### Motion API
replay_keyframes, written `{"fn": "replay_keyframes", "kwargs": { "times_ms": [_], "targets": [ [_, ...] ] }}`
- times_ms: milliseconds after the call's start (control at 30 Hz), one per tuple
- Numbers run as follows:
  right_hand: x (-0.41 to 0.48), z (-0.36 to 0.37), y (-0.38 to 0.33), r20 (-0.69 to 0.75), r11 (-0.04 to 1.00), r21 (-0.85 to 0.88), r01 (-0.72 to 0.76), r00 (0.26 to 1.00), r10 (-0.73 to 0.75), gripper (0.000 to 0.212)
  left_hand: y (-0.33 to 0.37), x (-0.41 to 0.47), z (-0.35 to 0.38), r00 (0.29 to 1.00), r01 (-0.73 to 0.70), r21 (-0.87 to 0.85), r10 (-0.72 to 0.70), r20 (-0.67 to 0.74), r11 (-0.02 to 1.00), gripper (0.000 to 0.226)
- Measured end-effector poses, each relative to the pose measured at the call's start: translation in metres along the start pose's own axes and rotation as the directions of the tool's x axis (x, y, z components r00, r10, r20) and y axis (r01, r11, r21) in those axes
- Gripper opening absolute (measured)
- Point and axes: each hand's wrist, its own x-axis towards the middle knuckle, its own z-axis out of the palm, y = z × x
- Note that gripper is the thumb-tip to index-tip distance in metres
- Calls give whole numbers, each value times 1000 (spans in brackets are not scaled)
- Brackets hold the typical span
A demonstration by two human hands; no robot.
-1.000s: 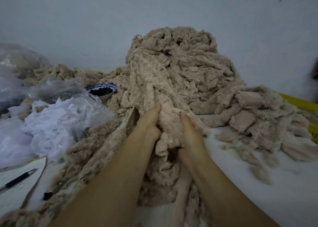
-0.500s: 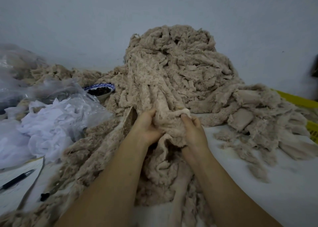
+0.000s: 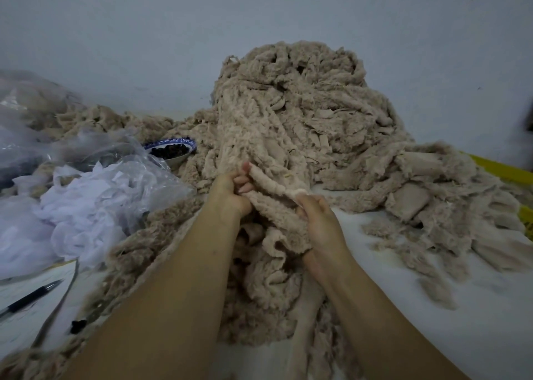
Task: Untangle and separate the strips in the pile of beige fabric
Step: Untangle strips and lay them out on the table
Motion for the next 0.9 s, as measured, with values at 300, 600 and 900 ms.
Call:
{"fn": "replay_keyframes", "kwargs": {
  "times_ms": [300,600,900],
  "targets": [
    [10,-18,-4,-36,970,221,102,995,-96,16,23,-3,-6,994,-107,81,108,-16,991,20],
    [8,-21,-2,179,908,415,-62,984,-14,41,-56,-49,-12,974,71,427,-156,165,901,25],
    [-4,-11,2,230,982,186,8,972,-52,23,-37,-51,-18,984,103,561,-167,64,821,45]
  ]
}}
